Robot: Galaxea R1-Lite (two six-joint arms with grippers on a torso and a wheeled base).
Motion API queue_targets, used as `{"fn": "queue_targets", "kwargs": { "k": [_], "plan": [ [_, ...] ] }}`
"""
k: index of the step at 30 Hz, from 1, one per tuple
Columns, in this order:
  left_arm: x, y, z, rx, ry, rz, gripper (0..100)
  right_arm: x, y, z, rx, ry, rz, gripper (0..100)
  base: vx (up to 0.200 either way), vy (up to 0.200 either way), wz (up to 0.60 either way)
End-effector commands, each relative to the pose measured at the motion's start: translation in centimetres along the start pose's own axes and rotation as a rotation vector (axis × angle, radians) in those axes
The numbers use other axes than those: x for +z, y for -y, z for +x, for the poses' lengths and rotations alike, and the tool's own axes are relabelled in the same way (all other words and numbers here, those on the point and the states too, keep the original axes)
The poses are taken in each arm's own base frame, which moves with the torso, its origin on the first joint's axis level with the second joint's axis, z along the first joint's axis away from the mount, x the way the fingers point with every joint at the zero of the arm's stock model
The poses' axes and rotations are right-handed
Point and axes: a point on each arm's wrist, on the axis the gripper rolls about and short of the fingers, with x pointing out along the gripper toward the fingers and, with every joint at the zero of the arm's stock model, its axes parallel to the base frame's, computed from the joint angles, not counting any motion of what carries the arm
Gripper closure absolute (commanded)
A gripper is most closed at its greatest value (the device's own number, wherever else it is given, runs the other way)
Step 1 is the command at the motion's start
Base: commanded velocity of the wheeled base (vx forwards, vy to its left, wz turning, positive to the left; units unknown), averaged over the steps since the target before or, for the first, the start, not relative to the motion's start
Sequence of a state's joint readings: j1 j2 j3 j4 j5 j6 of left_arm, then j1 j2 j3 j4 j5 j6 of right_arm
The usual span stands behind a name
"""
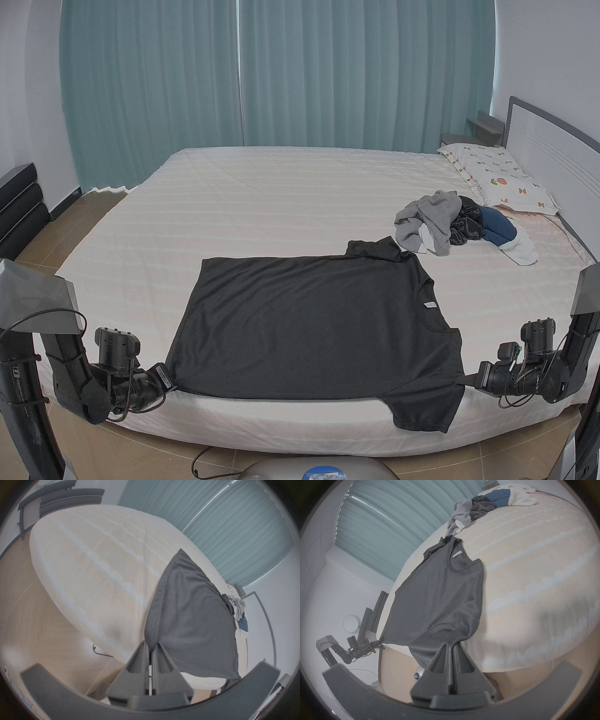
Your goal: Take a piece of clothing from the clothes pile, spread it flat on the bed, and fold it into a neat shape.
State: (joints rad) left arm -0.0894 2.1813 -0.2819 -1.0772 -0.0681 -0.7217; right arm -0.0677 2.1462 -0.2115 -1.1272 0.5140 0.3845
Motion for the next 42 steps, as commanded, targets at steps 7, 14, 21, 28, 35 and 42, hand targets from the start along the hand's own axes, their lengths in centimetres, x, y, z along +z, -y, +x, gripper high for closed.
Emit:
{"fn": "queue_targets", "kwargs": {
  "k": [7, 14, 21, 28, 35, 42],
  "plan": [
    [-0.5, -0.1, -1.3, 0.023, 0.010, 0.059, 100, -2.4, 0.3, -2.5, 0.012, -0.046, -0.048, 100, 0.000, 0.000, 0.00],
    [-1.3, -0.5, -2.6, 0.033, -0.010, 0.154, 100, -3.4, 0.5, -3.4, 0.004, -0.066, -0.076, 100, 0.000, 0.000, 0.00],
    [-2.2, -0.6, -3.6, 0.035, -0.035, 0.225, 100, -3.6, 0.7, -3.8, -0.004, -0.063, -0.096, 100, 0.000, 0.000, 0.00],
    [-2.3, -0.7, -4.4, 0.034, -0.034, 0.253, 100, -3.7, 0.3, -4.4, -0.008, -0.077, -0.107, 100, 0.000, 0.000, 0.00],
    [-2.9, -1.2, -5.1, 0.049, -0.060, 0.307, 100, -4.3, 0.7, -5.1, -0.032, -0.129, -0.168, 100, 0.000, 0.000, 0.00],
    [-3.5, -1.7, -5.6, 0.064, -0.085, 0.351, 100, -4.5, 0.9, -6.1, -0.051, -0.136, -0.212, 100, 0.000, 0.000, 0.00]
  ]
}}
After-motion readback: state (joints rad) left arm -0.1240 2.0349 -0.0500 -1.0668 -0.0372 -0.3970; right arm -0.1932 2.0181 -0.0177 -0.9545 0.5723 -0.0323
